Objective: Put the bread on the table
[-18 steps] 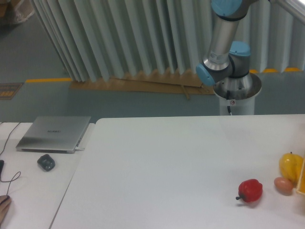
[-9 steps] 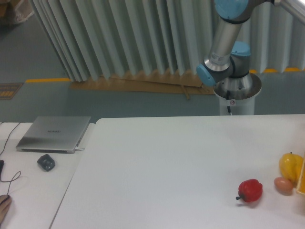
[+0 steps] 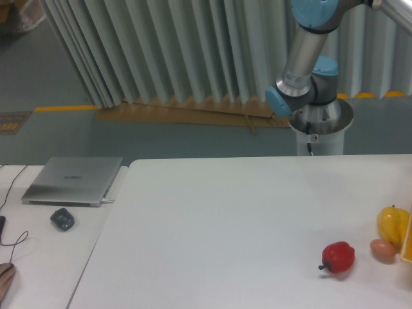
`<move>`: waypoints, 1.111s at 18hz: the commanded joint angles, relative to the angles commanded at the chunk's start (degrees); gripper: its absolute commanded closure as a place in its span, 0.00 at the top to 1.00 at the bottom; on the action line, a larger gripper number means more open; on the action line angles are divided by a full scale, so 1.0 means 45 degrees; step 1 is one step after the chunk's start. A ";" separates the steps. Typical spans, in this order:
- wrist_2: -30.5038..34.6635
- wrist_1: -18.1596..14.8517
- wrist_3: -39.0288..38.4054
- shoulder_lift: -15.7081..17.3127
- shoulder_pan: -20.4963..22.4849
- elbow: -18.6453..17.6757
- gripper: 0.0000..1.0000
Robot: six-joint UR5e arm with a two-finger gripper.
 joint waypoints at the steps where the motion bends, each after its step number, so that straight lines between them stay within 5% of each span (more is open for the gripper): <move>1: 0.0000 0.0020 0.0000 0.0000 0.0000 0.0000 0.75; 5: 0.0097 0.0020 0.0117 0.0019 0.0000 0.0059 0.67; 11: 0.1133 0.0313 -0.0038 -0.0020 -0.0371 0.0059 0.71; 13: 0.1133 0.0332 -0.0058 -0.0058 -0.0371 0.0000 0.63; 14: 0.1133 0.0332 -0.0078 -0.0078 -0.0371 0.0019 0.51; 16: 0.1133 0.0333 -0.0097 -0.0097 -0.0371 0.0039 0.51; 18: 0.1113 0.0332 -0.0039 -0.0098 -0.0352 0.0097 1.00; 20: 0.1055 0.0352 -0.0020 -0.0175 -0.0352 0.0078 1.00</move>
